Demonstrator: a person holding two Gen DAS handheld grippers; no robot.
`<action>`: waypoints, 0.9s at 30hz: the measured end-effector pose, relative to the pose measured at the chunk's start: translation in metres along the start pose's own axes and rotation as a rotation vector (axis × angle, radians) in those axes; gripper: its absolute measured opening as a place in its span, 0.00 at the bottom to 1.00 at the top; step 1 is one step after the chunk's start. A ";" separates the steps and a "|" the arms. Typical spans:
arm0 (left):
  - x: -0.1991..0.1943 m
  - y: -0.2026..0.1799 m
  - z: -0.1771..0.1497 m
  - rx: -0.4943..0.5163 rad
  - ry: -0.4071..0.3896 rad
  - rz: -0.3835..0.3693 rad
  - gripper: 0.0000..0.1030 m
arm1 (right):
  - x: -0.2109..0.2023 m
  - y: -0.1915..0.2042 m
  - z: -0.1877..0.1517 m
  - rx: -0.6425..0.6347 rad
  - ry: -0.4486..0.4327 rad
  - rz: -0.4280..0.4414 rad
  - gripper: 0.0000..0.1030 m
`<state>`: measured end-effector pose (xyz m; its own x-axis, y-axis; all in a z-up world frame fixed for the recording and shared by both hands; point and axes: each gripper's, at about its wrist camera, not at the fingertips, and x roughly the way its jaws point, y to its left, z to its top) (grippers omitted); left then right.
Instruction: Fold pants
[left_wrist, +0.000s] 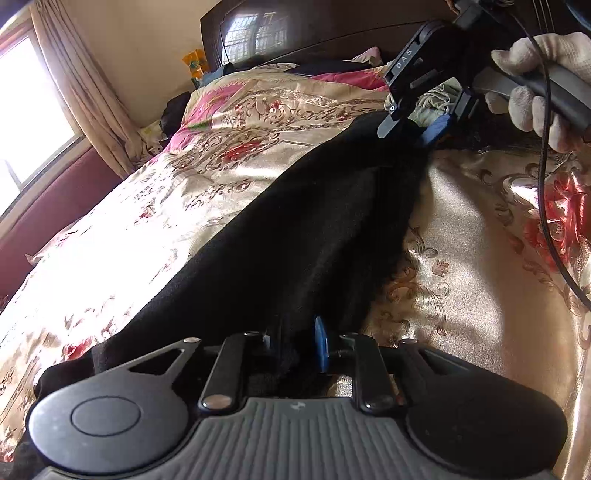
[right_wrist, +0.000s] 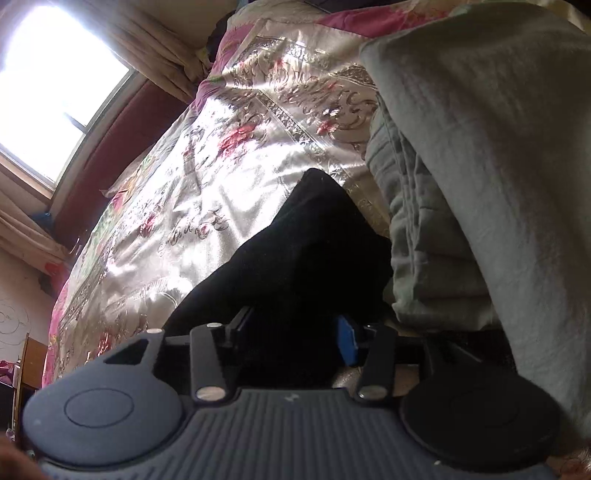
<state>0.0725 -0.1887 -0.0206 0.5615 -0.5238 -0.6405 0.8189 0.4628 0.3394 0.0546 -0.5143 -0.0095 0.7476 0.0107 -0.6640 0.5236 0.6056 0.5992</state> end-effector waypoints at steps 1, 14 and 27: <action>0.001 0.002 -0.001 -0.005 -0.002 -0.002 0.37 | -0.005 -0.003 -0.004 0.012 -0.010 -0.005 0.47; 0.008 -0.001 -0.004 -0.024 0.006 0.005 0.38 | 0.027 -0.012 -0.015 0.188 -0.045 0.051 0.61; -0.016 0.001 -0.006 -0.022 -0.038 -0.041 0.39 | -0.021 0.023 -0.005 0.040 -0.113 0.158 0.11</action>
<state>0.0637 -0.1762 -0.0142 0.5320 -0.5692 -0.6269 0.8388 0.4557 0.2980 0.0491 -0.4962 0.0160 0.8619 0.0128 -0.5070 0.4098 0.5715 0.7110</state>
